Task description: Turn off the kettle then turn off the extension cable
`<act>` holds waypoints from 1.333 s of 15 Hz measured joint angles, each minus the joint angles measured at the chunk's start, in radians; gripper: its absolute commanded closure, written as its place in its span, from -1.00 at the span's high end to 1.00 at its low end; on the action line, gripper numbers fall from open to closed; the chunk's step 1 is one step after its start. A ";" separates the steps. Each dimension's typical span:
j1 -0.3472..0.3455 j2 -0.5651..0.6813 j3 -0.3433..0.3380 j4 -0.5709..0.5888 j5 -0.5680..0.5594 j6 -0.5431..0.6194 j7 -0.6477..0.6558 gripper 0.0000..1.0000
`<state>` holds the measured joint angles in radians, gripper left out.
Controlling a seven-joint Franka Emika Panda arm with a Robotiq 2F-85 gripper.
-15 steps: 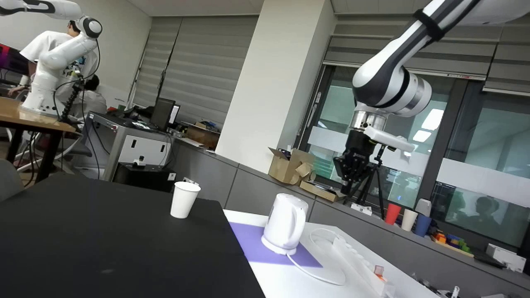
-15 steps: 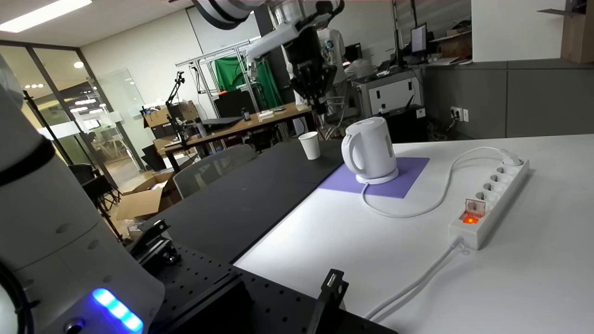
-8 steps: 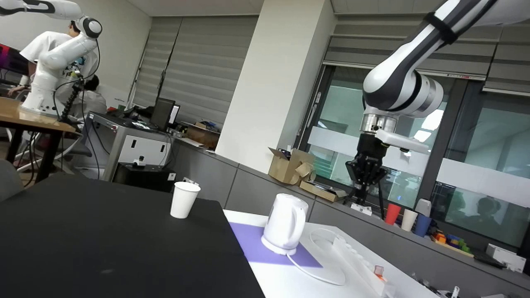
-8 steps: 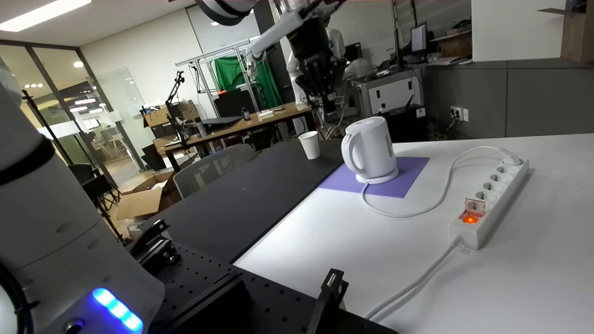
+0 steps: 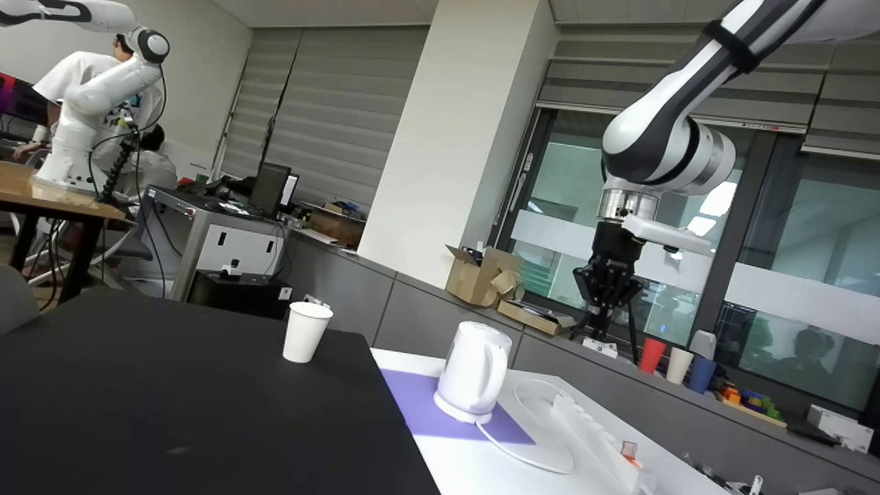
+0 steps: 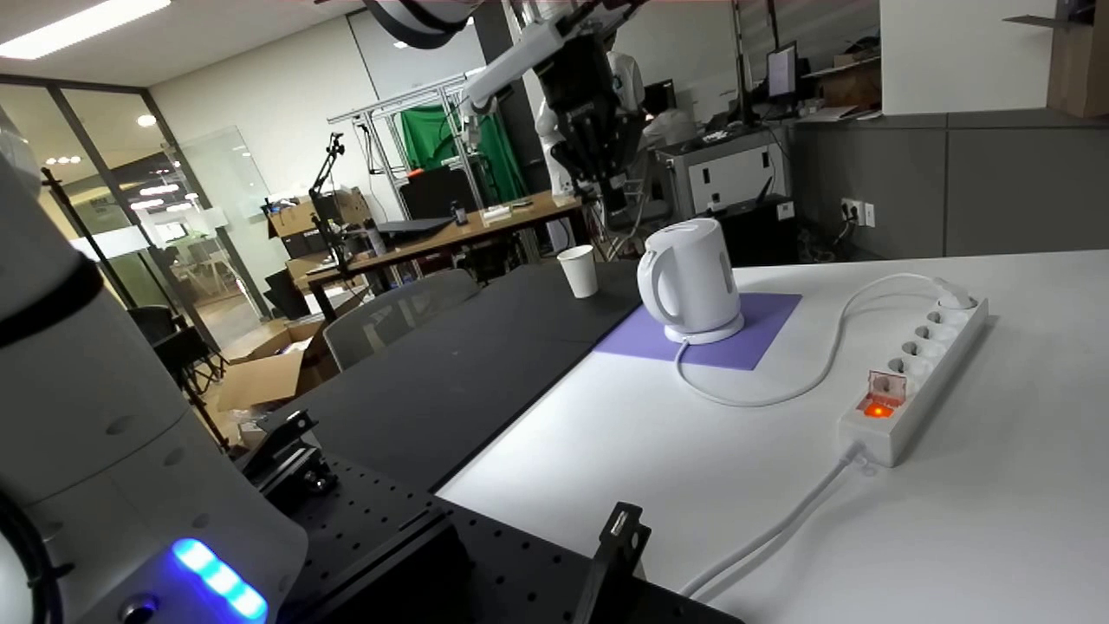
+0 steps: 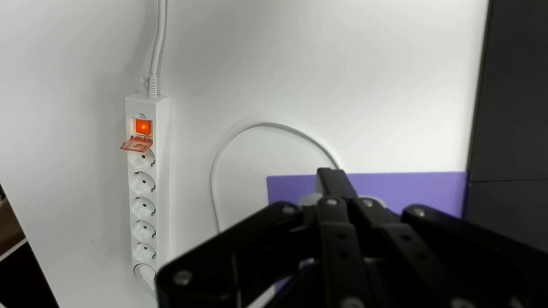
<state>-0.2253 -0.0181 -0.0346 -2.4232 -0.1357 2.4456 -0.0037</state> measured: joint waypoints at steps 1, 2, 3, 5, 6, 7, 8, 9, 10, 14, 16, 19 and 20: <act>0.005 0.001 -0.005 0.000 0.000 0.000 -0.003 -1.00; 0.011 0.004 -0.016 0.001 0.000 0.000 -0.019 -1.00; 0.013 0.013 -0.030 0.005 -0.006 0.004 -0.041 -1.00; 0.004 0.047 -0.079 0.021 -0.043 0.038 -0.083 -1.00; -0.005 0.071 -0.106 0.032 -0.044 0.063 -0.114 -1.00; -0.018 0.101 -0.133 0.046 -0.040 0.093 -0.151 -1.00; -0.033 0.133 -0.156 0.061 -0.032 0.121 -0.186 -1.00; -0.051 0.170 -0.173 0.077 -0.011 0.150 -0.227 -1.00; -0.068 0.209 -0.182 0.094 0.017 0.174 -0.266 -1.00; -0.155 0.379 -0.145 0.192 0.217 0.217 -0.429 -1.00; -0.202 0.454 -0.107 0.257 0.283 0.209 -0.468 -0.98; -0.230 0.530 -0.095 0.341 0.300 0.166 -0.467 -0.98; -0.233 0.539 -0.094 0.352 0.301 0.162 -0.467 -0.98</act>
<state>-0.4578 0.5204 -0.1288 -2.0714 0.1652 2.6080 -0.4708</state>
